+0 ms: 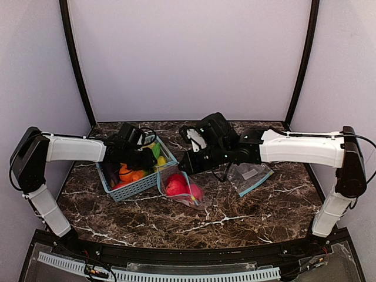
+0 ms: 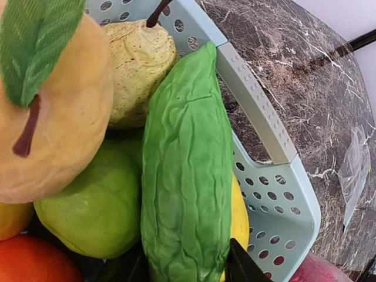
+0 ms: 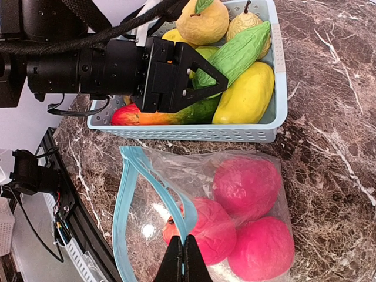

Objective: Place the food in the zip-top bag and seal the zipper
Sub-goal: Pick up the fake vegetable from the bin.

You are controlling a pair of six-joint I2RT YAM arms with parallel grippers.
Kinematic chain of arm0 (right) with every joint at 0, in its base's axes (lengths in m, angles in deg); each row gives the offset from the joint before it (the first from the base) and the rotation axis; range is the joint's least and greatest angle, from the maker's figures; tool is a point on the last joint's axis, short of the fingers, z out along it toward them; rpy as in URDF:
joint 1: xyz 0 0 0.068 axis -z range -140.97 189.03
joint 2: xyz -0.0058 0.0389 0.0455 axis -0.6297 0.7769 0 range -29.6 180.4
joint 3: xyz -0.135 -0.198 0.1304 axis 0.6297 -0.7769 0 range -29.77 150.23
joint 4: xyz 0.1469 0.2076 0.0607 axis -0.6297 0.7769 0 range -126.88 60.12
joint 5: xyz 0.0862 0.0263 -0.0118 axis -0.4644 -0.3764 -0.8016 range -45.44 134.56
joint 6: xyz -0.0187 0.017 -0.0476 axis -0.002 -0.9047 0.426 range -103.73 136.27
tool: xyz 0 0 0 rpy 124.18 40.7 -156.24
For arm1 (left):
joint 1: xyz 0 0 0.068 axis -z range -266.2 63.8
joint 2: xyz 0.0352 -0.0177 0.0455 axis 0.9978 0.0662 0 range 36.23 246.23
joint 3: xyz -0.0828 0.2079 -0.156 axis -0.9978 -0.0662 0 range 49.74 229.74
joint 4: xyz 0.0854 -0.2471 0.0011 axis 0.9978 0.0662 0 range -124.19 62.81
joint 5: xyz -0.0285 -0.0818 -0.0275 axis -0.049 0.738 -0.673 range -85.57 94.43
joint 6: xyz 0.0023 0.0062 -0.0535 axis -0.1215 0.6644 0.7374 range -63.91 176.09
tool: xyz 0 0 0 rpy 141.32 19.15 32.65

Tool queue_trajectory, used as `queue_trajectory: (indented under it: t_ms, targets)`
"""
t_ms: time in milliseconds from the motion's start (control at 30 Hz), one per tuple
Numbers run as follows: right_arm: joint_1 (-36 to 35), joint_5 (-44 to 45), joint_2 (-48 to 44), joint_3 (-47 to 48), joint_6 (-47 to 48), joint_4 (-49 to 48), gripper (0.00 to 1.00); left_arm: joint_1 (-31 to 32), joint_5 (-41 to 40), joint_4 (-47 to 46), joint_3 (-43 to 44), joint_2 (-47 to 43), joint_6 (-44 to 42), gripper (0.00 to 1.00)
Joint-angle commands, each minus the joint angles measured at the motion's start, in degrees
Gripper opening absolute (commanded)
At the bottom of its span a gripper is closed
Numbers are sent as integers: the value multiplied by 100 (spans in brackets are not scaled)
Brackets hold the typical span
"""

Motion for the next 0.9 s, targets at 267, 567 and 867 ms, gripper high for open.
queue_trajectory:
  t_ms: [267,567,867]
  targets:
    - [56,37,-270,-213,-45,-237,0,-22,-284,174,-318,-657,81,27]
    - [94,136,-400,-232,61,-225,0,-26,-24,586,-684,-2246,-412,25]
    - [435,-413,-615,-454,506,-151,0,12,1725,2092,-315,-3623,-2133,26]
